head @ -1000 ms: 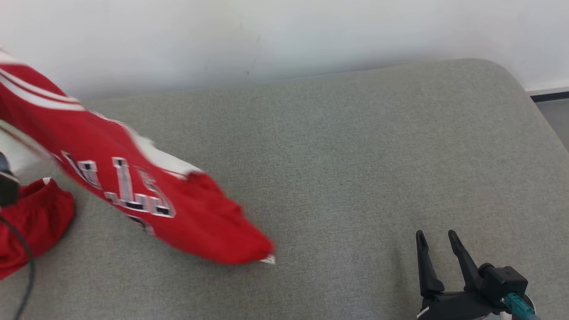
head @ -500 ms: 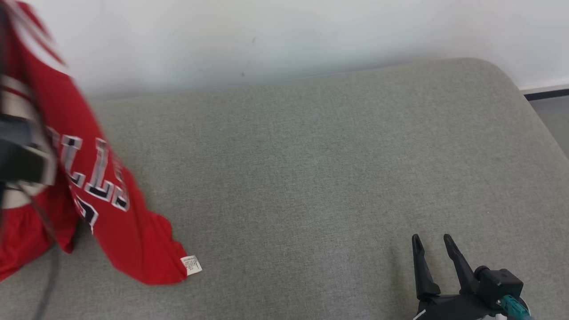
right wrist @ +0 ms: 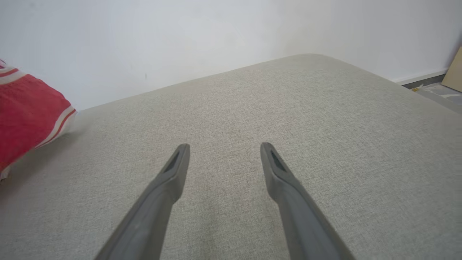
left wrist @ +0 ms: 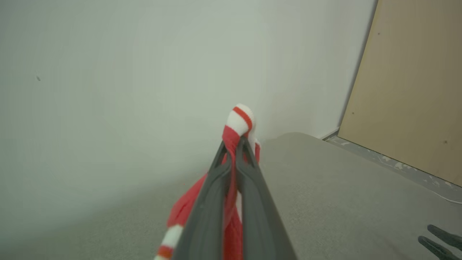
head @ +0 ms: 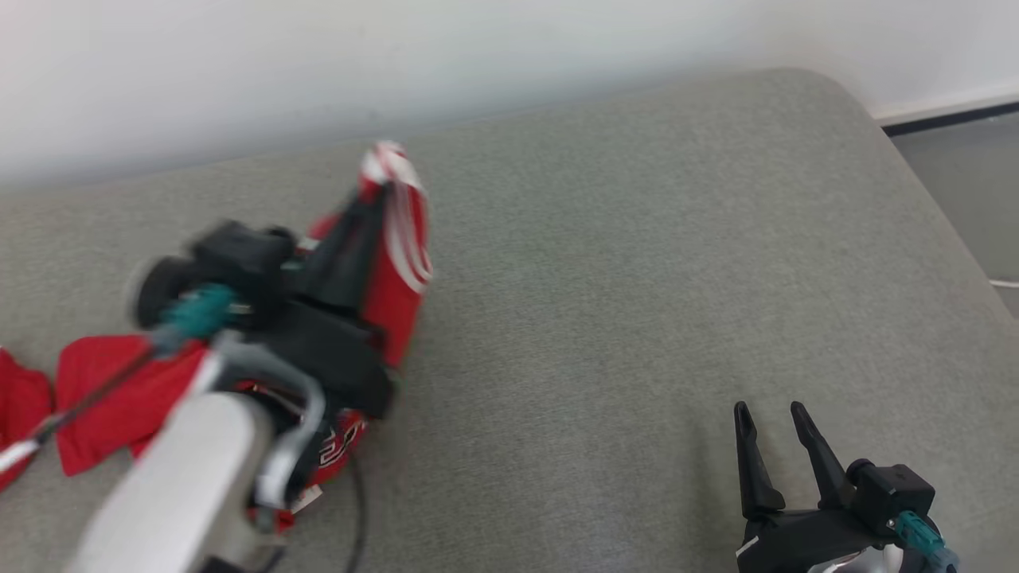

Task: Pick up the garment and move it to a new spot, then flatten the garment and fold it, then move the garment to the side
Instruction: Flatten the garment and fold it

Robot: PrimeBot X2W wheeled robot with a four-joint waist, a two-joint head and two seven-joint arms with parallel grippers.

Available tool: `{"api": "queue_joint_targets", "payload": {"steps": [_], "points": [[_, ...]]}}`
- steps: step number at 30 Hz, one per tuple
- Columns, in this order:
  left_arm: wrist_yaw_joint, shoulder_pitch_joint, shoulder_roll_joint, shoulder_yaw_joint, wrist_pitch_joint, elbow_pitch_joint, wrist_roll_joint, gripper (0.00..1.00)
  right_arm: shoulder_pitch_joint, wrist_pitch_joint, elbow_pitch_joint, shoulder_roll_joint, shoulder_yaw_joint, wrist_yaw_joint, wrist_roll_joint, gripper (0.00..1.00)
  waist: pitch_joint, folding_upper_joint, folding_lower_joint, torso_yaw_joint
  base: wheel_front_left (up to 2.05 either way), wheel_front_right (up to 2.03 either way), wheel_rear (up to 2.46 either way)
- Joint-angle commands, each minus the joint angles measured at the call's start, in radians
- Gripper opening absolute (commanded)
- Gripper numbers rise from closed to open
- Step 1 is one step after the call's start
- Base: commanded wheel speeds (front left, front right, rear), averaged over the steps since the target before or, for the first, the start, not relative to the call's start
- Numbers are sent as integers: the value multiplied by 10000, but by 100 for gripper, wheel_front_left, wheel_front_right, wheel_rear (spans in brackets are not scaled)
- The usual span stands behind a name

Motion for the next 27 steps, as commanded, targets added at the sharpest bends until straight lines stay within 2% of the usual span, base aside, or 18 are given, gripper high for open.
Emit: {"api": "queue_joint_targets", "payload": {"steps": [1, 2, 8, 14, 15, 16, 20, 27], "points": [[-149, -241, -463, -363, -146, 419, 138, 0, -77, -48, -45, -13, 7, -22, 52, 100, 213, -1, -1, -351, 0, 0, 0], [-149, -241, -463, -363, -146, 419, 138, 0, -77, -48, -45, -13, 7, -22, 52, 100, 213, -1, -1, -351, 0, 0, 0], [-516, -415, -1712, -1436, -520, 1936, 366, 0, -164, -51, -108, -13, 16, -22, 122, 100, 457, -1, -1, -776, 0, 0, 0], [-929, -366, -2634, -2380, -944, 3505, 666, 0, -193, -52, -142, -12, -27, -22, 142, 100, 606, -1, -1, -939, 0, 0, 0], [-987, -382, -2741, -2514, -1037, 3755, 728, 24, -199, -52, -149, -12, -27, -22, 135, 100, 614, -1, -1, -946, 0, 0, 0], [-1010, -418, -2841, -2579, -1168, 3963, 771, 100, -204, -52, -141, -13, -44, -22, 127, 100, 611, -1, -1, -944, 0, 0, 0], [-1223, -610, -3145, -2891, -1630, 4474, 862, 100, -194, -52, -97, -13, -137, -22, 35, 100, 456, -1, -1, -818, 0, 0, 0], [-1175, -824, -3393, -2870, -2228, 4250, 708, 100, 103, -52, -104, -17, -331, -22, -212, 100, -128, -1, -1, -187, 0, 0, 0]]}}
